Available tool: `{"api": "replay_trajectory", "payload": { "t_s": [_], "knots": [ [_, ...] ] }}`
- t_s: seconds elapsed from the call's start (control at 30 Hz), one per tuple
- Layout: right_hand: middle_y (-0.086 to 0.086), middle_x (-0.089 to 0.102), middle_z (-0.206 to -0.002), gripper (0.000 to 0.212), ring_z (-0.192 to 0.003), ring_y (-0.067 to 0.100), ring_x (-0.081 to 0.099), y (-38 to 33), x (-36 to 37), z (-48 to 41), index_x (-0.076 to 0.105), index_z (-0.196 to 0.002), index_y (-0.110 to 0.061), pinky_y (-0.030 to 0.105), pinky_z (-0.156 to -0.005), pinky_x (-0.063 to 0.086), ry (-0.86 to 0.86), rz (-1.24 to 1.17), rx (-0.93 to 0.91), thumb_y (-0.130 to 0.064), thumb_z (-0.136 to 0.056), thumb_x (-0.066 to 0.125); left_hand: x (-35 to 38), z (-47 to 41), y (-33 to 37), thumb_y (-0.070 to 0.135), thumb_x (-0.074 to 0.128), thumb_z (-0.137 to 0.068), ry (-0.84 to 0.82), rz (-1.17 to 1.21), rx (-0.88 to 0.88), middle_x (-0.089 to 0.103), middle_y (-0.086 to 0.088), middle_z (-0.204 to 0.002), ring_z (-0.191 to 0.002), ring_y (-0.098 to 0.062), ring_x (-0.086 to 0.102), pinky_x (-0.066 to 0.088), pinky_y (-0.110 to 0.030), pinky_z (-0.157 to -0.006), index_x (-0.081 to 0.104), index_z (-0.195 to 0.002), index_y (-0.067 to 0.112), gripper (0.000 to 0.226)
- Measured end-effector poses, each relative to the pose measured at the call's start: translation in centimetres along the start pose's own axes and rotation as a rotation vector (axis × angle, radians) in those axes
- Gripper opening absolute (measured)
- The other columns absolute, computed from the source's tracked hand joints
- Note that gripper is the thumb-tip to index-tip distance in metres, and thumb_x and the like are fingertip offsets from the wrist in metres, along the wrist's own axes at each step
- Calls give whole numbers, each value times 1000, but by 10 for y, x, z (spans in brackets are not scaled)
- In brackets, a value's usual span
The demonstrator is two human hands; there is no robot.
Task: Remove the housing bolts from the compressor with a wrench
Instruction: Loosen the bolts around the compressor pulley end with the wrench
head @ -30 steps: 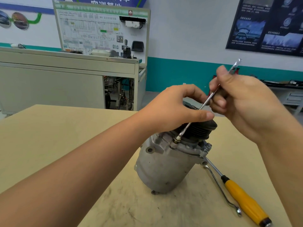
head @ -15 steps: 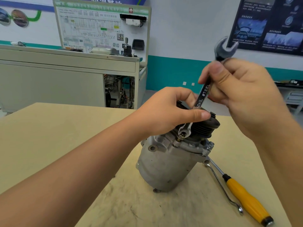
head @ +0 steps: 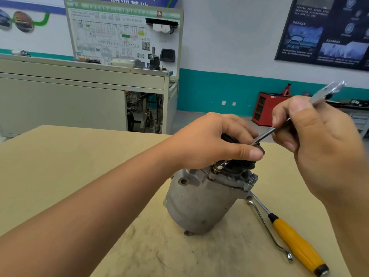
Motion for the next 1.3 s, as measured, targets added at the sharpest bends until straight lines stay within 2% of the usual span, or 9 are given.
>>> {"api": "replay_trajectory", "payload": {
  "t_s": [0.2, 0.4, 0.5, 0.6, 0.8, 0.93, 1.03, 1.2, 1.3],
  "knots": [
    [-5, 46, -48, 30, -50, 5, 39, 10, -5, -3, 59, -78, -26, 15, -51, 36, 10, -8, 52, -38, -94, 36, -3, -2, -3, 24, 74, -79, 10, 10, -12, 62, 20, -95, -82, 5, 58, 48, -12, -66, 66, -65, 35, 19],
    [-5, 49, -44, 32, -44, 9, 42, 11, 2, -15, 62, -79, -21, 17, -49, 39, 13, -199, 151, -49, -86, 48, -5, -5, -12, 29, 78, -74, 165, -86, 11, 61, 27, -91, -95, 11, 52, 35, -4, -82, 65, -63, 22, 18],
    [-7, 45, -41, 37, -42, 10, 39, 8, 9, -23, 62, -67, -24, 24, -53, 37, 20, -133, 167, -59, -74, 56, -6, -3, -12, 23, 77, -76, 130, -3, 3, 64, 19, -97, -95, 4, 58, 42, -14, -90, 61, -61, 26, 22],
    [-8, 41, -39, 35, -41, 9, 35, 11, 10, -29, 58, -68, -18, 25, -51, 33, 15, -125, 190, -51, -78, 56, -8, -1, -11, 22, 73, -80, 115, 31, -12, 66, 11, -107, -99, -1, 60, 42, -16, -91, 61, -63, 32, 23],
    [-9, 43, -44, 33, -47, 8, 39, 11, 11, -30, 58, -67, -19, 21, -58, 38, -46, -188, 251, -49, -79, 52, -4, -4, -12, 17, 72, -82, 150, -15, -14, 67, 6, -99, -91, -1, 59, 43, -16, -85, 56, -68, 18, 21],
    [-8, 44, -44, 36, -49, 6, 44, 10, 12, -33, 57, -68, -20, 28, -66, 35, -50, -58, 254, -35, -98, 44, -5, -1, -14, 24, 74, -80, 150, 62, -54, 69, 2, -104, -97, -8, 61, 42, -13, -83, 65, -81, 23, 9],
    [-8, 44, -47, 34, -52, 5, 44, 8, 9, -32, 62, -74, -23, 33, -66, 37, -63, 58, 215, -28, -100, 41, -4, 1, -16, 26, 73, -81, 142, 93, -75, 68, 9, -107, -104, -4, 59, 38, -10, -88, 65, -75, 27, 10],
    [-12, 43, -48, 30, -50, 1, 39, 5, 9, -34, 62, -84, -28, 13, -53, 38, -82, 198, 178, -23, -101, 37, 0, -3, -16, 28, 73, -80, 150, 51, -104, 67, 3, -115, -108, -12, 60, 46, -35, -98, 53, -68, 25, 24],
    [-13, 42, -52, 26, -53, 3, 39, 3, 13, -38, 60, -84, -28, 18, -54, 37, -110, 214, 142, -24, -101, 40, 0, -3, -17, 27, 75, -79, 198, 64, -132, 68, -6, -112, -91, -22, 65, 51, -48, -88, 50, -66, 23, 29]
  ]
}}
Point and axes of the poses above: each hand's wrist, its own z-axis away from the middle knuckle, its own x-axis out of the palm, y = z × x, the point moved 3 cm from there along -z, towards the middle knuckle
